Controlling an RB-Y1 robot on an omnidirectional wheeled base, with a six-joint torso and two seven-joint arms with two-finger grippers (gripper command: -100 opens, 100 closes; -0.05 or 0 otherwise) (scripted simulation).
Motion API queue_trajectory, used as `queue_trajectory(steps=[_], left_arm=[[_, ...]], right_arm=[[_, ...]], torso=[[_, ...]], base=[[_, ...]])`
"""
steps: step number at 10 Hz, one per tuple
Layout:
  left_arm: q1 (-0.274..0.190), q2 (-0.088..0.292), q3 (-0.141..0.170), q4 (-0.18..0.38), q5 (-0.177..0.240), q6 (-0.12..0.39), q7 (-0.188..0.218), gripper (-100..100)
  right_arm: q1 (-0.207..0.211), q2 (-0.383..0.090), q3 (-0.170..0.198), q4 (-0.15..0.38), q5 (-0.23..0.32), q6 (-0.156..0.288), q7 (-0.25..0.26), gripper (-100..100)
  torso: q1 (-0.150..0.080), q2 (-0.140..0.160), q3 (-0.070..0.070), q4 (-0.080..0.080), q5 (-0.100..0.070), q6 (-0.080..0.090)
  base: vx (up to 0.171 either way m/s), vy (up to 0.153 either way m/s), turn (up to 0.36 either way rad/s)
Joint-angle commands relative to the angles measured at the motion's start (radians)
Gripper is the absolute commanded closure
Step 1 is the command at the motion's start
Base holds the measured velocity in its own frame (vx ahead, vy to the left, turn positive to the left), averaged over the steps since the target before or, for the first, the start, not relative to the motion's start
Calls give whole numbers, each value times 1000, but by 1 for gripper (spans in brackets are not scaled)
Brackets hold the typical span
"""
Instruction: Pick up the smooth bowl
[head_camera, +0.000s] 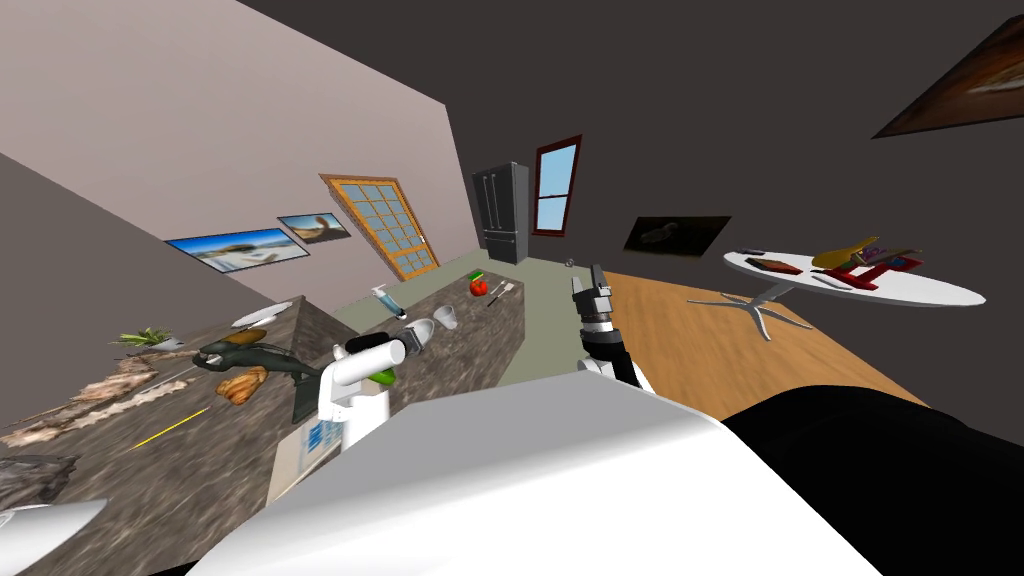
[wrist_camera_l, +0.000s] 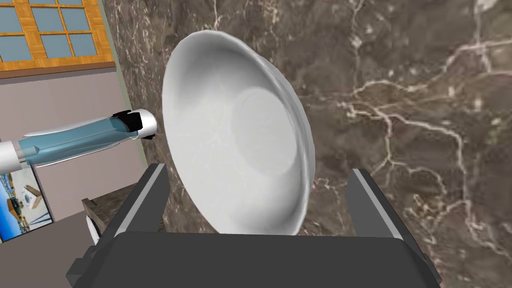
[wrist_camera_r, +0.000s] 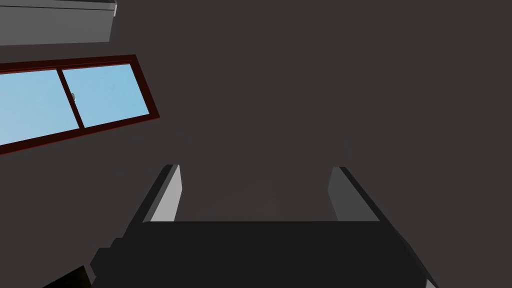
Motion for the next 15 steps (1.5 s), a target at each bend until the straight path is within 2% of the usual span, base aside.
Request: queue_trajectory(steps=[1,2,3,4,5,8,10,11,12,13,15], left_arm=[[-9,4,0,10,-1,36,6,-100],[-23,8,-1,23,-4,74,17,-100],[-23,8,-1,23,-4,82,17,-100],[-35,13,-3,35,-7,118,26,-100],[-35,13,-3,35,-7,123,26,-100],[-61,28,-5,63,-14,218,46,-100],[-68,33,-6,75,-16,252,53,-100],[-70,35,-4,72,-14,243,50,-100],[-71,35,-3,72,-14,248,51,0],[-90,42,3,110,-22,233,60,-100],[-129,57,16,180,-40,203,79,-100]], right_arm=[[0,0,0,0,0,0,0,0],[0,0,0,0,0,0,0,0],[0,0,0,0,0,0,0,0],[0,0,0,0,0,0,0,0],[0,0,0,0,0,0,0,0],[0,0,0,0,0,0,0,0],[0,0,0,0,0,0,0,0],[0,0,0,0,0,0,0,0],[0,0,0,0,0,0,0,0],[0,0,0,0,0,0,0,0],[0,0,0,0,0,0,0,0]], torso=[[0,0,0,0,0,0],[0,0,0,0,0,0],[0,0,0,0,0,0],[0,0,0,0,0,0],[0,0,0,0,0,0],[0,0,0,0,0,0],[-1,1,1,0,0,0],[-2,1,1,0,0,0],[-2,1,0,0,0,0],[-3,1,0,0,-1,0],[-1,5,3,1,0,0]], base=[[7,38,-20],[2,40,-30],[7,33,-16],[13,32,-26],[13,25,-17],[12,41,-31],[-10,8,-29],[0,0,0],[0,0,0],[-36,9,-112],[-94,32,-195]])
